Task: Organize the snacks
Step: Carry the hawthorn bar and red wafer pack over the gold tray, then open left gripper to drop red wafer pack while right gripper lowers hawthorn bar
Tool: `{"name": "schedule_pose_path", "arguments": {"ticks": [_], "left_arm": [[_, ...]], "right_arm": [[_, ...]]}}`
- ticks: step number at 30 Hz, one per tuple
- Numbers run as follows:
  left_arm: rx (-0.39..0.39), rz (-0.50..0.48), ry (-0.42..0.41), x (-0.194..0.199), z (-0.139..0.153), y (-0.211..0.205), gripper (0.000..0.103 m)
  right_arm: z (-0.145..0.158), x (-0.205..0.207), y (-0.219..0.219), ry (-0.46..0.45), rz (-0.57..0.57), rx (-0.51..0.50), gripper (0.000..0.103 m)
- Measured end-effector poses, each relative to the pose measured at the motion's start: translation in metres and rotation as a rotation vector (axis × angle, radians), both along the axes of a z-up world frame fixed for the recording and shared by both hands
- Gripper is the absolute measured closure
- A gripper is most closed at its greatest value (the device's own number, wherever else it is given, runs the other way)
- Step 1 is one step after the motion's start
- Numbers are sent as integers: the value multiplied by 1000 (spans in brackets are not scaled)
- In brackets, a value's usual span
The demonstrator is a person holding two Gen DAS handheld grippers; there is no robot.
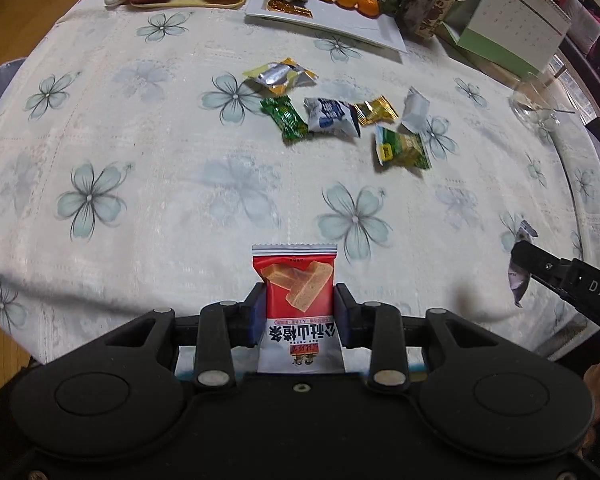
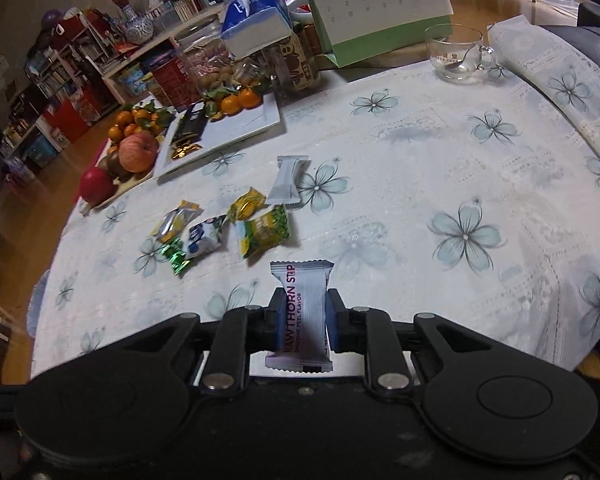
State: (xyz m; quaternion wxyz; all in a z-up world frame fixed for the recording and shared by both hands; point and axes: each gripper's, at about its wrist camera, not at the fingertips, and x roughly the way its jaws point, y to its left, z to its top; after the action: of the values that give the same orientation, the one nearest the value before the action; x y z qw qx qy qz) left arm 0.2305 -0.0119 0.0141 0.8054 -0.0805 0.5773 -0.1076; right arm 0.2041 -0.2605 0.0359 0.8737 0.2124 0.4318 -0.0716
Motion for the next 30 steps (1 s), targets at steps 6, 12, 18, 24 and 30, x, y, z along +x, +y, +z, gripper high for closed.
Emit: {"name": "schedule_pose_path", "arguments": {"ticks": [6, 12, 18, 24, 30], "left_arm": [[23, -38, -44, -66, 21, -7, 60], [-16, -79, -54, -121, 30, -16, 60], [-26, -103, -59, -164, 22, -23, 60], [-30, -91, -32, -186, 7, -28, 60], [-31, -74, -26, -195, -1, -32, 60]], "right_arm": [[10, -75, 28, -21, 50, 25, 82], [16, -135, 39, -47, 77, 46, 82], [14, -184, 39, -99, 88, 63, 82], [0, -219, 41, -136, 103, 71, 82], [-23, -247, 38, -151, 79, 125, 81]]}}
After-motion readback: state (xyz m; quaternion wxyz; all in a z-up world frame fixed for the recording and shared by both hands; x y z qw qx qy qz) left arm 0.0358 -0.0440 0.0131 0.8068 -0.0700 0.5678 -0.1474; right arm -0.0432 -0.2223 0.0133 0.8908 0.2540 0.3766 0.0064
